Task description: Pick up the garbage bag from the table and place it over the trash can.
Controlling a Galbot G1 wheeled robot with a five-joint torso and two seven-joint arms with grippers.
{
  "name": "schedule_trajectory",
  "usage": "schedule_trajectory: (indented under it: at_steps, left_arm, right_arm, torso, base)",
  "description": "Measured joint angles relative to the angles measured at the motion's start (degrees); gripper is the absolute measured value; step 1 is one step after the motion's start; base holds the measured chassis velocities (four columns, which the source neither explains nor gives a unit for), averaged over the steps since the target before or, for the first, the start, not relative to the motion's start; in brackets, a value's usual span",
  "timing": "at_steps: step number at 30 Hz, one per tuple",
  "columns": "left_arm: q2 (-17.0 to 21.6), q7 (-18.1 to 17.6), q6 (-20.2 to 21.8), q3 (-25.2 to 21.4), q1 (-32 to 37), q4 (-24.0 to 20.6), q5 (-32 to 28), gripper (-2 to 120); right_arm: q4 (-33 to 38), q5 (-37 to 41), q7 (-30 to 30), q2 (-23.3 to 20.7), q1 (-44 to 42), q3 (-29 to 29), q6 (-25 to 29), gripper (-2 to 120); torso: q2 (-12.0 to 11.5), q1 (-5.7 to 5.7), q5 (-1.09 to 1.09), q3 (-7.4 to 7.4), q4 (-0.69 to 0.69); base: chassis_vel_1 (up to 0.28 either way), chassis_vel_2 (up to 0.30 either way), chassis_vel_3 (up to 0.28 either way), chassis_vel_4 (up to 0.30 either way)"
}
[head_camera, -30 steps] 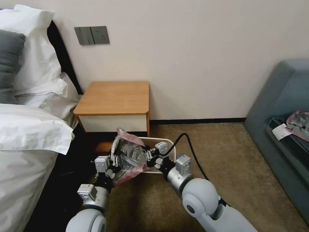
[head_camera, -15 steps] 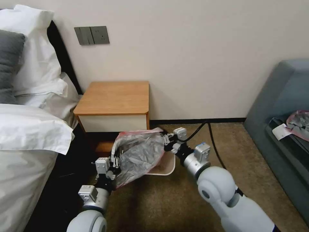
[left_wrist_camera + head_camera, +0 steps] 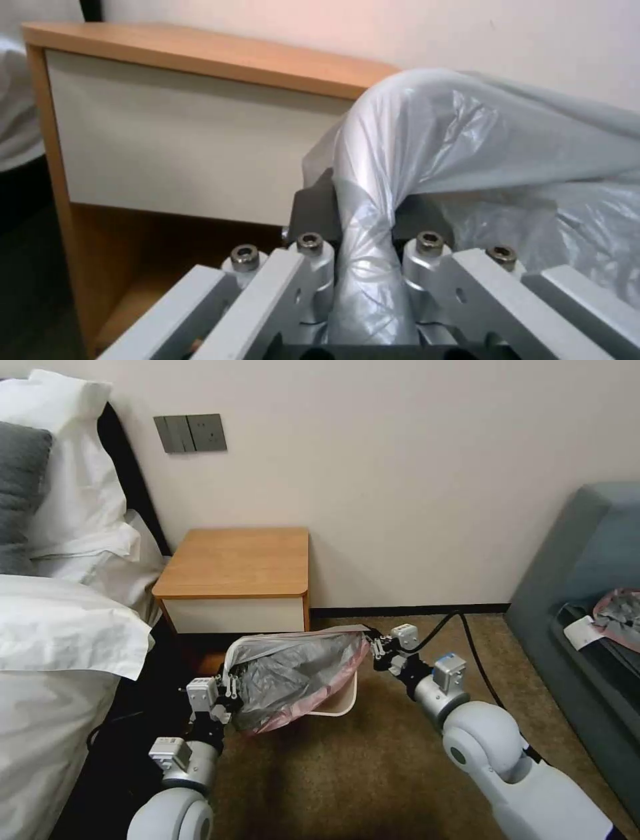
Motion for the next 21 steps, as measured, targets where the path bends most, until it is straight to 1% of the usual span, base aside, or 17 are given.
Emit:
schedule_trajectory:
  at_steps: [1, 4, 5, 8, 9, 10, 12, 14, 15, 18, 19, 20, 21]
  left_arm:
    - [0.0, 0.0, 0.0, 0.0, 0.0, 0.0, 0.0, 9]
    - [-0.2, -0.7, 0.9, -0.8, -0.6, -0.5, -2.5, 9]
    - [-0.2, -0.7, 0.9, -0.8, -0.6, -0.5, -2.5, 9]
    - [-0.2, -0.9, 1.8, -3.0, -1.8, -0.8, -4.7, 9]
    - [-0.2, -1.1, 1.9, -3.5, -2.1, -0.9, -5.1, 9]
    - [-0.2, -1.1, 1.9, -3.5, -2.1, -0.9, -5.1, 9]
    - [-0.3, -1.3, 2.3, -4.3, -2.9, -1.0, -6.3, 8]
    - [-0.5, -1.6, 2.8, -4.5, -3.3, -1.2, -7.3, 8]
    - [-0.5, -1.6, 2.8, -4.5, -3.3, -1.2, -7.3, 8]
    - [-1.1, -2.2, 3.6, -4.7, -3.5, -1.5, -8.9, 8]
    - [-1.1, -2.2, 3.6, -4.7, -3.5, -1.5, -8.9, 8]
    - [-1.4, -2.4, 3.7, -4.9, -3.5, -1.5, -9.2, 8]
    - [-1.6, -2.5, 3.7, -5.1, -3.5, -1.5, -9.3, 8]
  right_arm:
    - [0.0, 0.0, 0.0, 0.0, 0.0, 0.0, 0.0, 0]
    - [-0.3, -2.3, -1.2, -0.8, -2.5, 1.0, 0.7, 16]
    - [-0.3, -2.3, -1.2, -0.8, -2.5, 1.0, 0.7, 16]
    - [1.2, -2.5, -1.6, -1.8, -5.5, 1.8, 0.8, 28]
    - [1.6, -2.5, -1.6, -2.0, -6.2, 1.9, 0.8, 32]
    - [1.6, -2.5, -1.6, -2.0, -6.2, 1.9, 0.8, 32]
    - [2.7, -1.7, -1.6, -2.1, -7.6, 2.0, 0.7, 41]
    - [3.4, -1.0, -1.6, -1.9, -8.4, 1.7, 0.4, 50]
    - [3.4, -1.0, -1.6, -1.9, -8.4, 1.7, 0.4, 50]
    - [4.5, -1.0, -1.7, -1.0, -9.7, 1.0, 0.3, 65]
    - [4.5, -1.0, -1.7, -1.0, -9.7, 1.0, 0.3, 65]
    - [5.1, -1.3, -1.4, -0.4, -10.3, 1.0, 0.4, 72]
    - [5.7, -1.2, -1.1, 0.1, -10.8, 1.2, 0.4, 75]
  torso:
    - [0.0, 0.00, 0.00, 0.00, 0.00]
    - [0.0, 0.00, 0.01, 0.00, -0.01]
    - [0.0, 0.00, 0.01, 0.00, -0.01]
    - [0.0, 0.00, 0.01, 0.00, 0.00]
    - [0.0, 0.00, 0.00, 0.00, -0.01]
    - [0.0, 0.00, 0.00, 0.00, -0.01]
    - [0.0, 0.00, 0.00, 0.00, -0.01]
    - [0.0, 0.00, -0.01, 0.00, -0.01]
    - [0.0, 0.00, -0.01, 0.00, -0.01]
    - [0.0, 0.00, -0.01, 0.00, 0.00]
    - [0.0, 0.00, -0.01, 0.00, 0.00]
    - [0.0, 0.00, 0.00, 0.00, -0.01]
    - [0.0, 0.00, 0.01, 0.00, -0.01]
  base:
    - [0.000, 0.000, 0.000, 0.000]
    - [0.000, 0.000, 0.000, 0.000]
    - [0.000, 0.000, 0.000, 0.000]
    - [0.000, 0.000, 0.000, 0.000]
    - [0.000, 0.000, 0.000, 0.000]
    - [0.000, 0.000, 0.000, 0.000]
    - [0.000, 0.000, 0.000, 0.000]
    - [0.000, 0.000, 0.000, 0.000]
    - [0.000, 0.000, 0.000, 0.000]
    - [0.000, 0.000, 0.000, 0.000]
    - [0.000, 0.000, 0.000, 0.000]
    - [0.000, 0.000, 0.000, 0.000]
    - [0.000, 0.000, 0.000, 0.000]
